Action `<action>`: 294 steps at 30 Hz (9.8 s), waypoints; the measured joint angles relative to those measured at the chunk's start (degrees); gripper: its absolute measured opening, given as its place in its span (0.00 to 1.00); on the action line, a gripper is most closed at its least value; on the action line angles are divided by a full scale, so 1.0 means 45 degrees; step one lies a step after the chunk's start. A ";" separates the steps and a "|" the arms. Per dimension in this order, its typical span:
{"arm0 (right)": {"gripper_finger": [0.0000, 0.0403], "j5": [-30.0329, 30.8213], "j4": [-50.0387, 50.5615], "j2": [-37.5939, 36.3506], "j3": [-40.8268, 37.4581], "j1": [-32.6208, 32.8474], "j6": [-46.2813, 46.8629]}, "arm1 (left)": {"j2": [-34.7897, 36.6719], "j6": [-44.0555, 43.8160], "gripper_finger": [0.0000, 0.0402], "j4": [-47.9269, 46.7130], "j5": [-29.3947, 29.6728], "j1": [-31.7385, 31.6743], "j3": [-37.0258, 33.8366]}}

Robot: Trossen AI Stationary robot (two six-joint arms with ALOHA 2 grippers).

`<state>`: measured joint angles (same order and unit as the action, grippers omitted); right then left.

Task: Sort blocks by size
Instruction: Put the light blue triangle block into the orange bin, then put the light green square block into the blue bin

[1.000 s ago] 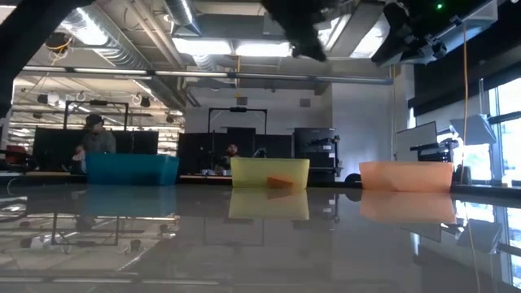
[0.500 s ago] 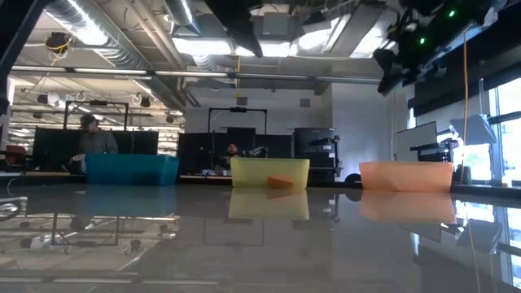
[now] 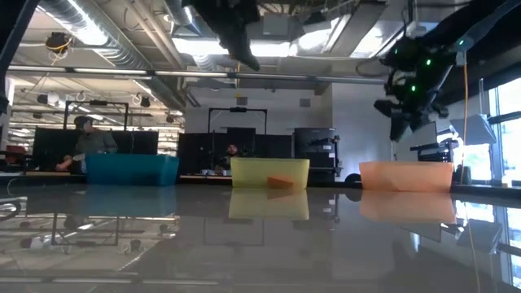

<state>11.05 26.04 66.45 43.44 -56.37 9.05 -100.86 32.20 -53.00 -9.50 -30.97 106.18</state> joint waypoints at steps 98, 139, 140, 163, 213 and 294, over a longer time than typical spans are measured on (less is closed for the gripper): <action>0.01 -0.2752 1.1586 0.7242 -0.0039 0.9774 0.1852 | 0.7733 -0.4443 0.22 1.3174 -0.0082 0.1065 -1.5016; 0.33 -0.0393 1.0525 0.7428 0.3997 0.9745 -0.0440 | 0.7733 -0.4414 0.22 1.3247 -0.0082 0.1070 -1.5013; 0.38 -0.0198 1.0520 0.7428 0.3997 0.9752 -0.0464 | 0.7733 -0.4414 0.22 1.3248 -0.0080 0.1070 -1.5016; 0.32 0.1442 0.7787 0.7408 0.1998 0.9770 -0.4730 | 0.7733 -0.4409 0.22 1.3266 -0.0077 0.1069 -1.5016; 0.32 -0.9459 -1.1147 0.6309 0.4085 0.8405 0.0236 | 0.7116 0.5120 0.58 1.6210 0.2800 0.4740 -1.5001; 0.67 -0.6566 -0.5022 0.3838 0.4104 0.7273 -0.1397 | 0.5907 -0.5772 0.47 0.9572 0.7539 -0.3236 -1.5016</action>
<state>-18.50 3.44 83.72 61.91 -23.64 2.76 -74.28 6.23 -9.92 24.43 -45.53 38.61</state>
